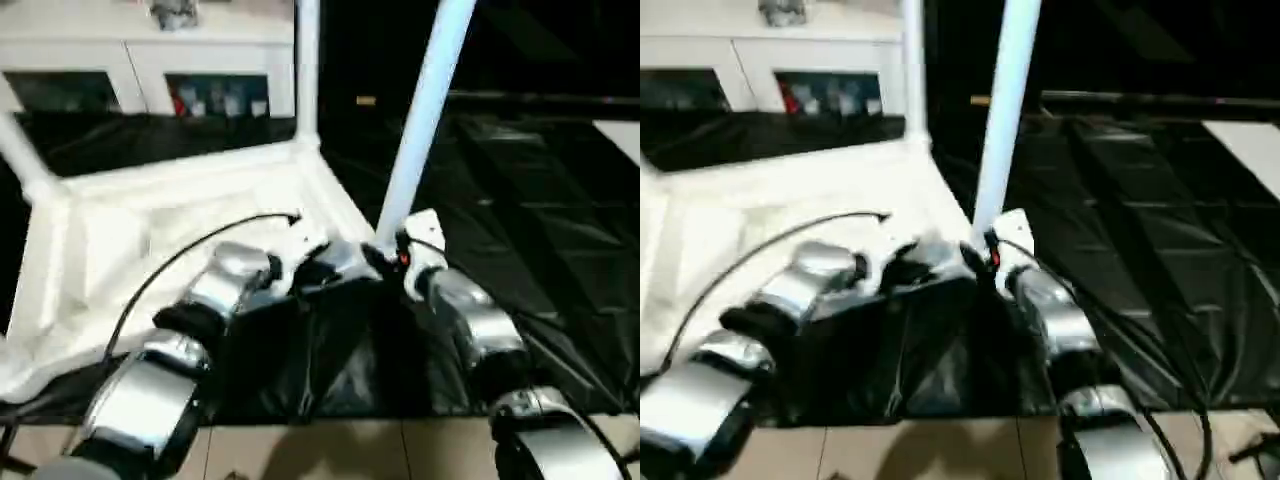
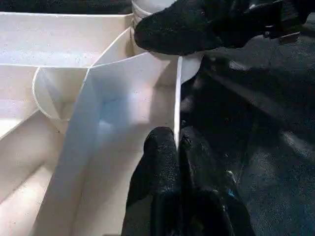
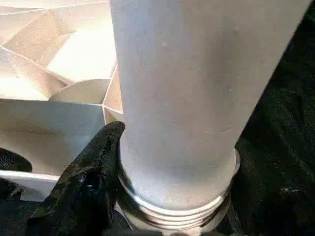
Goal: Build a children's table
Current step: Rotate leg to tighten
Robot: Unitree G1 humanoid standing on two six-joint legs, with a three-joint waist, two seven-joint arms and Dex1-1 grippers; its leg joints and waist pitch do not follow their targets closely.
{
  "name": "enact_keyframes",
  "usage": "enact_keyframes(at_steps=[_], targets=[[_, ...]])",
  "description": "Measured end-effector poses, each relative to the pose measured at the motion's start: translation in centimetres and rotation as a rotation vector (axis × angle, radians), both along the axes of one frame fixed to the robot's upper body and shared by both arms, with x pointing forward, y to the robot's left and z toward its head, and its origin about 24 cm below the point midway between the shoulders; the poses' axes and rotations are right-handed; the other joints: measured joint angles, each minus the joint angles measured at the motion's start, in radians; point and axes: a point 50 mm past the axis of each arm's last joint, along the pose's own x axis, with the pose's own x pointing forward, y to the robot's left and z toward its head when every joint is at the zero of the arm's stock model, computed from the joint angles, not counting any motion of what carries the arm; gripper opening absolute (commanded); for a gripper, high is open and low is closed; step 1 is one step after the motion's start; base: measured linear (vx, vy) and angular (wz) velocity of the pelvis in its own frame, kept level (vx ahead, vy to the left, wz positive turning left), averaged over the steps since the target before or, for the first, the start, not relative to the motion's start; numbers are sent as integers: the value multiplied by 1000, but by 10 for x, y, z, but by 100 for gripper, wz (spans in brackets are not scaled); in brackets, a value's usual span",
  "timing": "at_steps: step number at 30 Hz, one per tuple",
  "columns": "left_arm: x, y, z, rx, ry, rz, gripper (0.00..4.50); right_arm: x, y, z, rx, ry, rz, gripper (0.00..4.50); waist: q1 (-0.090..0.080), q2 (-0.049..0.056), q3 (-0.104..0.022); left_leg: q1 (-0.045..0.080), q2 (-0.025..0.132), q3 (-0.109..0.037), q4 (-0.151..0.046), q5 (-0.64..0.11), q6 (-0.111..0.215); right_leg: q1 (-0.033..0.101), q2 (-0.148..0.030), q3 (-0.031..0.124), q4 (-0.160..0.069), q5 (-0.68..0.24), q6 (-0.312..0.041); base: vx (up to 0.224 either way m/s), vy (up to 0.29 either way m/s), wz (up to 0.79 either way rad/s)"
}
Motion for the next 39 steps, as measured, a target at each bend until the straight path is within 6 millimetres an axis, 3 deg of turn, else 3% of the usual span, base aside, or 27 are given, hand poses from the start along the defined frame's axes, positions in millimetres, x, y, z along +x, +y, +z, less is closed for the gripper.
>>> enact_keyframes(at_steps=[4, 9, 15, 19, 25, 31, 39], targets=[[-1, 3, 1, 7, -23, -19, 0, 0, 1, 0, 1, -23, 23, 347, 0, 0, 1, -2, 0, 0, -2, 0, 0, -2, 0, -1, 0, 2, 0, 0, 0, 0], [-6, 21, 3, 19, -47, -99, 0, -9, -5, 1, 29, -38, 218, 396, -3, 0, 1, -3, 1, 0, -10, 0, 0, -4, 2, -2, -2, 1, 2, 0, 0, 0], [-19, 39, 7, -19, -8, -251, 0, -26, -25, 10, -22, -24, 583, 396, 9, 0, 1, -4, 4, 2, -11, 1, 1, -6, 3, -3, -3, -2, 4, 0, 0, 0], [-24, 42, 7, -30, 29, -321, 0, -31, -23, 12, -11, -8, 698, 396, 21, 0, 1, -4, 4, 10, -10, 2, 3, -7, 1, -2, -5, -2, 3, 0, 0, 0], [-31, 57, 10, -14, 60, -402, 0, -36, -22, 15, -22, 18, 860, 361, 25, -7, 5, -4, 5, 11, -11, 2, 3, -7, 1, -2, -5, -2, 3, 0, 0, 0], [-33, 61, 11, -17, 85, -436, 0, -37, -19, 16, -17, 35, 921, 296, 28, -10, 6, -5, 5, 12, -11, 2, 3, -8, 1, -2, -6, -2, 3, 0, 0, 0], [-33, 63, 11, -22, 101, -437, 0, -37, -16, 16, 0, 45, 940, 274, 27, -10, 6, -5, 5, 12, -10, 2, 3, -8, 1, -2, -5, -2, 3, 0, 0, 0]])
